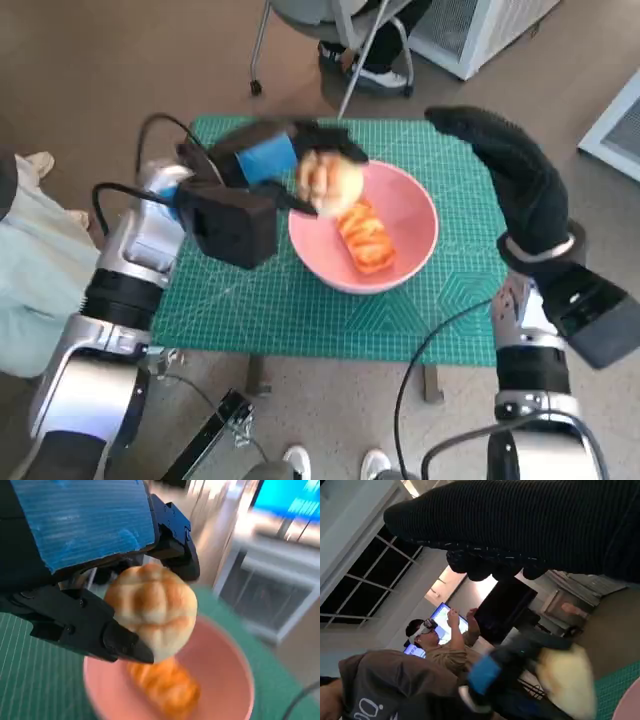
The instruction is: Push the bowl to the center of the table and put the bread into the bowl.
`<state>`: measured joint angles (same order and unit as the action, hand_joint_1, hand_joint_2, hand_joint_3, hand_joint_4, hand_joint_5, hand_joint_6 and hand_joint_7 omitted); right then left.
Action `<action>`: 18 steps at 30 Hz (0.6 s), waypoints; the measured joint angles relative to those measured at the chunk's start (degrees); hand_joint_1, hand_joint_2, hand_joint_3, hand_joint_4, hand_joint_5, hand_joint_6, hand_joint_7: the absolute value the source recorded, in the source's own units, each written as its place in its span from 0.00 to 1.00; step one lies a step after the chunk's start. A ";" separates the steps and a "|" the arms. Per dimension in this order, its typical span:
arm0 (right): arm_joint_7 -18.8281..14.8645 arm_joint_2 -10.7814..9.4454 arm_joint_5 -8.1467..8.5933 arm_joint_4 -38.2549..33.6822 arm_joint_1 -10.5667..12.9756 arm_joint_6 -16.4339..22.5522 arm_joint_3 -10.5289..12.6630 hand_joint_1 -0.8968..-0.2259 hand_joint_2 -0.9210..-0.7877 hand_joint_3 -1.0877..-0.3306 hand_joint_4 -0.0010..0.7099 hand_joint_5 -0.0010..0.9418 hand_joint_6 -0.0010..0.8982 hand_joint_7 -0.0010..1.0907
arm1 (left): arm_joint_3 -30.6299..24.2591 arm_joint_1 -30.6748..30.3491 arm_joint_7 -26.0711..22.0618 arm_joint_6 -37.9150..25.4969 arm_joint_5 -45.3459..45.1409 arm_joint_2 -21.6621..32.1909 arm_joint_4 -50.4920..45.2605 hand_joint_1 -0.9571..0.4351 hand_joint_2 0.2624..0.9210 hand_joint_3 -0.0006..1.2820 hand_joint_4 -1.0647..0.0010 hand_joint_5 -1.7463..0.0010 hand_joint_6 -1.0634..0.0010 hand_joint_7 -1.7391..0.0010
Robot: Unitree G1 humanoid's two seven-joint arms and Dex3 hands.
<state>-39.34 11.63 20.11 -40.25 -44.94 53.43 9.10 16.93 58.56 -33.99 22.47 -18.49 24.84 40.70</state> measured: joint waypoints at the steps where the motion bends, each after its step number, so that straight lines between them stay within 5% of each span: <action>1: 0.00 0.08 0.00 0.01 0.07 0.00 0.04 0.30 0.00 0.47 0.40 0.00 0.00 0.72 | -0.01 0.02 0.15 0.24 0.01 -0.22 0.32 0.53 0.98 0.02 0.79 0.99 0.69 0.92; 12: 0.12 0.99 0.11 0.10 0.19 0.02 1.07 0.33 0.00 0.49 0.39 0.00 0.00 0.71 | -2.81 -0.31 12.85 12.62 0.58 -3.41 5.89 0.48 1.00 0.09 0.43 0.93 0.42 0.83; 18: 2.36 0.89 -0.19 -0.09 0.16 0.64 2.02 0.34 0.00 0.49 0.38 0.00 0.01 0.71 | -6.39 -0.84 17.94 16.14 3.91 -6.31 8.27 0.47 1.00 0.11 0.38 0.93 0.42 0.82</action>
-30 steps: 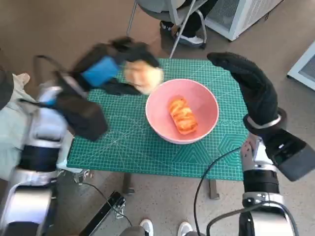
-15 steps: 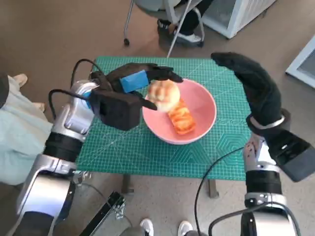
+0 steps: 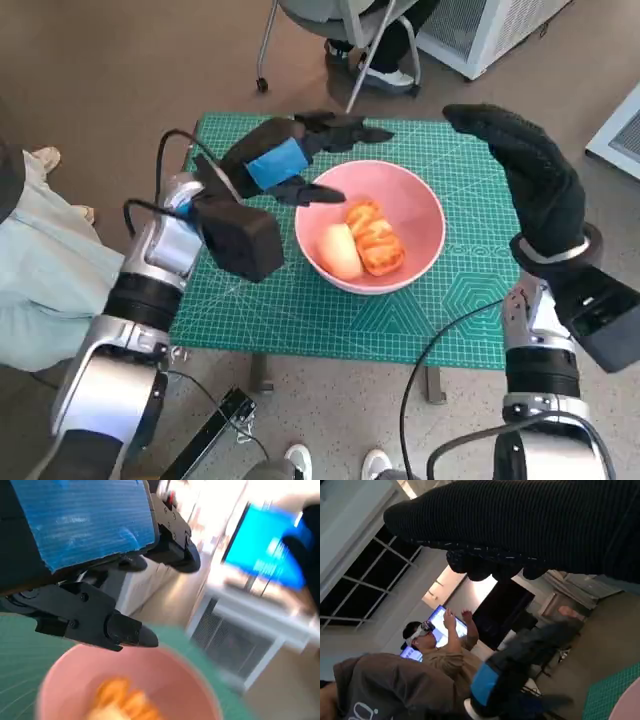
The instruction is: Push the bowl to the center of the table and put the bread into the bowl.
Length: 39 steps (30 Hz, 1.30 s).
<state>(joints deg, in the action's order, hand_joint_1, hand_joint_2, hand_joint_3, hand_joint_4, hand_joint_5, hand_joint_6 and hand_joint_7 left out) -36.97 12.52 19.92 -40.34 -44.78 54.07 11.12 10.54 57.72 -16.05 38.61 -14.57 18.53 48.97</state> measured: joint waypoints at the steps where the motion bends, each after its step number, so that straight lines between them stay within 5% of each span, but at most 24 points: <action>1: 0.66 -0.03 -0.13 -0.05 -0.02 0.13 0.15 0.35 0.00 0.49 0.38 0.00 0.01 0.71 | -0.82 -0.22 0.36 0.16 1.19 -0.70 0.26 0.46 1.00 0.12 0.39 0.93 0.45 0.82; 16: 15.06 -2.62 -6.33 4.69 -0.10 -2.55 0.79 0.42 0.00 0.44 0.40 0.01 0.05 0.70 | -9.49 -7.80 2.10 0.86 15.85 -10.93 -6.35 0.38 1.00 0.21 0.58 1.00 0.74 0.80; 25: 17.95 -2.53 -8.86 8.21 -0.10 -5.27 -0.53 0.42 0.00 0.43 0.40 0.01 0.05 0.68 | -10.84 -14.50 2.41 -1.24 20.70 -14.23 -20.42 0.42 1.00 0.22 0.65 1.00 0.95 0.61; 39: 19.72 -2.20 -11.31 8.42 -0.33 -5.65 -1.65 0.42 0.00 0.43 0.42 0.01 0.06 0.66 | -11.52 -20.06 3.33 -5.44 21.16 -14.52 -29.07 0.41 1.00 0.22 0.66 1.00 0.97 0.54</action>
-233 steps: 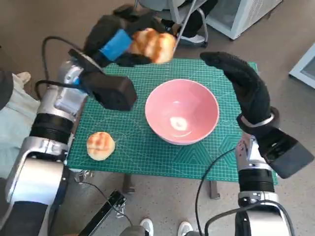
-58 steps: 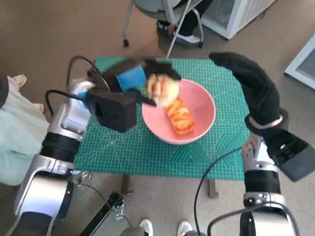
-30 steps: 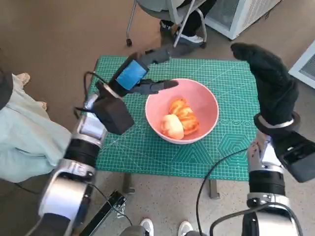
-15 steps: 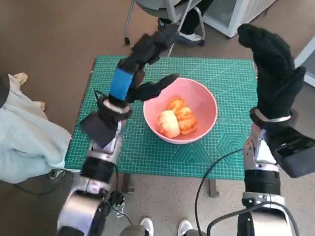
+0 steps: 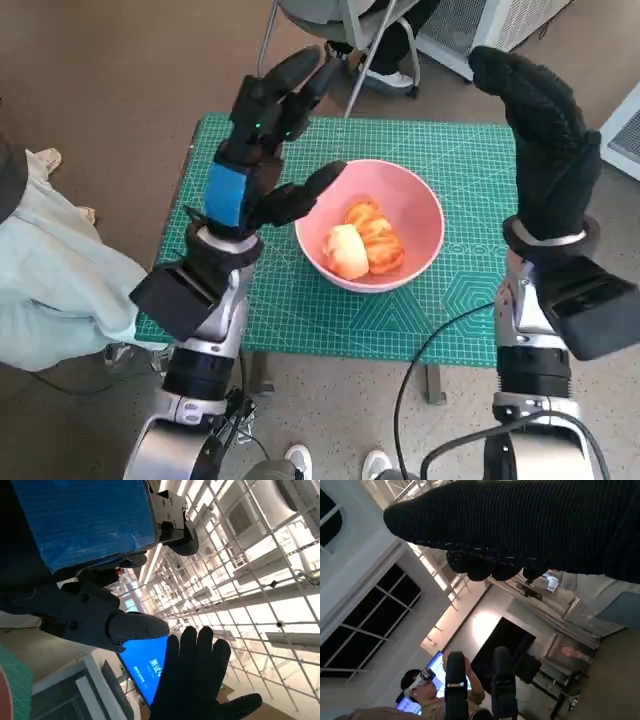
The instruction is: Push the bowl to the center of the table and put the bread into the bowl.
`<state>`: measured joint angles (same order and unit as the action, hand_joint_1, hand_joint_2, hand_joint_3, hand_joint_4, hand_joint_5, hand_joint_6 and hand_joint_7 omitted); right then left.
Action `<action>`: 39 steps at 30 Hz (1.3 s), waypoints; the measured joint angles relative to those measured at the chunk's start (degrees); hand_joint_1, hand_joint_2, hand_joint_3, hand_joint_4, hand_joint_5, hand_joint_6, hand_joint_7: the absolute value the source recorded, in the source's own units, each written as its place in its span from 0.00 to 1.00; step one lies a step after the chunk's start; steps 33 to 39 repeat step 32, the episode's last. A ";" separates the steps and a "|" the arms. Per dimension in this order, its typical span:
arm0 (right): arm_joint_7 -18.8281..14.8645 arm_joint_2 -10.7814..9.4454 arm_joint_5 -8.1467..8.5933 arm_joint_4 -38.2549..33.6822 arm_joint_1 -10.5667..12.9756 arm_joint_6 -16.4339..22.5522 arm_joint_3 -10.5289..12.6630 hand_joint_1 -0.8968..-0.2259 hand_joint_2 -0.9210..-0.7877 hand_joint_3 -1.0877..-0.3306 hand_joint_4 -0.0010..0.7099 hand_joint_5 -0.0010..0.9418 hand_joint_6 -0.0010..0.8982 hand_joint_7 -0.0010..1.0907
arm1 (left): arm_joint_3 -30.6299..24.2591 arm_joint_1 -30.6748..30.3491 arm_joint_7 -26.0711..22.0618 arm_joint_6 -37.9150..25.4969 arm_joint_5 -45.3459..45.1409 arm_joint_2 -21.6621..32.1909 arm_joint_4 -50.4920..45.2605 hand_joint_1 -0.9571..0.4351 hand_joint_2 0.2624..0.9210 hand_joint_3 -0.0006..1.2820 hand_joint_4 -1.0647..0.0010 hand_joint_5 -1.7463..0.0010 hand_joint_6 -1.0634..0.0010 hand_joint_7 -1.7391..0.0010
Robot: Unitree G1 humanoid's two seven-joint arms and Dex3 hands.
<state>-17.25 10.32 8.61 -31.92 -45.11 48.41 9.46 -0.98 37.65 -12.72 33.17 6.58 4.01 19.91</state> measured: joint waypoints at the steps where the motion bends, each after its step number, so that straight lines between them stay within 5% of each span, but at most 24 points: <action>1: 0.09 0.01 -0.03 -0.05 -0.06 0.00 -0.09 0.42 0.00 0.42 0.42 0.01 0.06 0.66 | -0.03 -0.24 0.04 -0.16 -0.02 0.04 -0.25 0.41 1.00 0.22 0.66 1.00 0.97 0.54; 39: 0.70 0.23 -0.98 -1.01 -0.46 -0.59 -2.25 0.41 0.00 0.42 0.43 0.01 0.04 0.66 | -3.19 -1.54 2.33 -0.22 -0.09 0.41 0.70 0.39 1.00 0.23 0.59 0.98 0.87 0.58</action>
